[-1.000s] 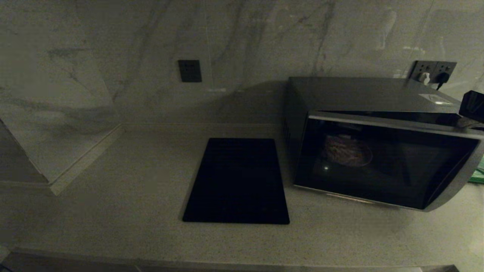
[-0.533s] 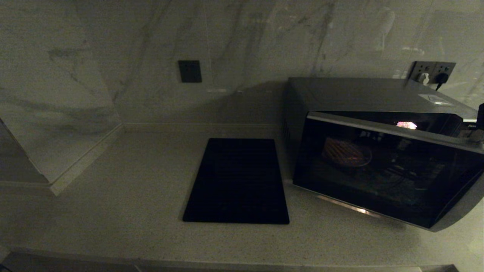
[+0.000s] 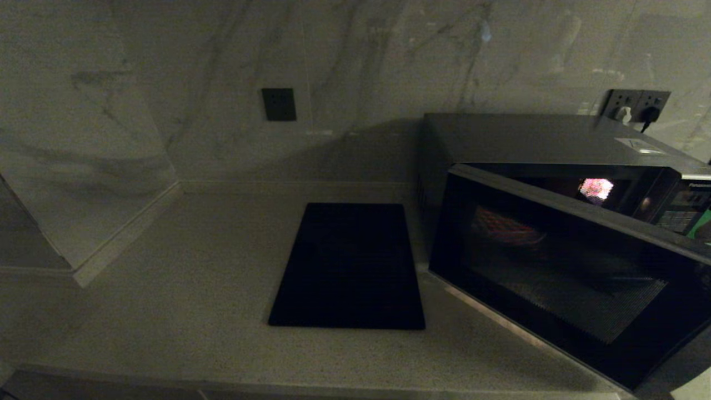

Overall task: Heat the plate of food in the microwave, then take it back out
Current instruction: Open the microwave oven

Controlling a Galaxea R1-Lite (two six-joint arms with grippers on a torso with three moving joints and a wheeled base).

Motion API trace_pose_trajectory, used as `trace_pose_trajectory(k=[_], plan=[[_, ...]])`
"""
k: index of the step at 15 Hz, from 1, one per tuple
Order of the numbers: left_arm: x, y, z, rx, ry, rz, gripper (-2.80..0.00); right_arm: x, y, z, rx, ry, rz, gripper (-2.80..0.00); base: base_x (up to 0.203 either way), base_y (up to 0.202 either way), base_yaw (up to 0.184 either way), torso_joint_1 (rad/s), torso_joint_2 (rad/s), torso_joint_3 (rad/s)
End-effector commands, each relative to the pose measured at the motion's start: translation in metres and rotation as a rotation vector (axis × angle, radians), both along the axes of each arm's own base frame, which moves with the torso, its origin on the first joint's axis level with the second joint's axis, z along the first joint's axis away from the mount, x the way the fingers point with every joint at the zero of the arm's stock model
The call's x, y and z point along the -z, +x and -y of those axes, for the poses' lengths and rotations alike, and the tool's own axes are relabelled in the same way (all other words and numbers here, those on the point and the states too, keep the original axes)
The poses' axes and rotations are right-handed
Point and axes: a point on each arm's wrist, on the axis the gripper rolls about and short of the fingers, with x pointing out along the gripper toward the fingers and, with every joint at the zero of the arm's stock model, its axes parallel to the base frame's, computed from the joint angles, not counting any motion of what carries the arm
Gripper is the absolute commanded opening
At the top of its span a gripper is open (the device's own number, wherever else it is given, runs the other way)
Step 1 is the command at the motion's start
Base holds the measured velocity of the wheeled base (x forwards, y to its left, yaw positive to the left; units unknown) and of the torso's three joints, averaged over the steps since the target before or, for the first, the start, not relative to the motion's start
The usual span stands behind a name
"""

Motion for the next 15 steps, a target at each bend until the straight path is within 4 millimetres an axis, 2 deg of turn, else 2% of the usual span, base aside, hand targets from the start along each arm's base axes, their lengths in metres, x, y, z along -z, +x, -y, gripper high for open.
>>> trace_pose_trajectory(k=[1,9,15], plan=[[0.0,0.0,0.0,0.0,-0.001,-0.001,-2.8,-0.003,-0.011,-0.008,-0.035,0.022,0.007,-2.8,0.0,0.0,0.0,0.0,0.0,0.0],[0.0,0.0,0.0,0.0,-0.001,0.0,-2.8,0.001,-0.028,-0.034,-0.211,0.166,-0.082,-2.8,0.0,0.0,0.0,0.0,0.0,0.0],[0.0,0.0,0.0,0.0,-0.001,-0.001,-2.8,0.007,-0.032,-0.07,-0.4,0.205,-0.134,-2.8,0.0,0.0,0.0,0.0,0.0,0.0]])
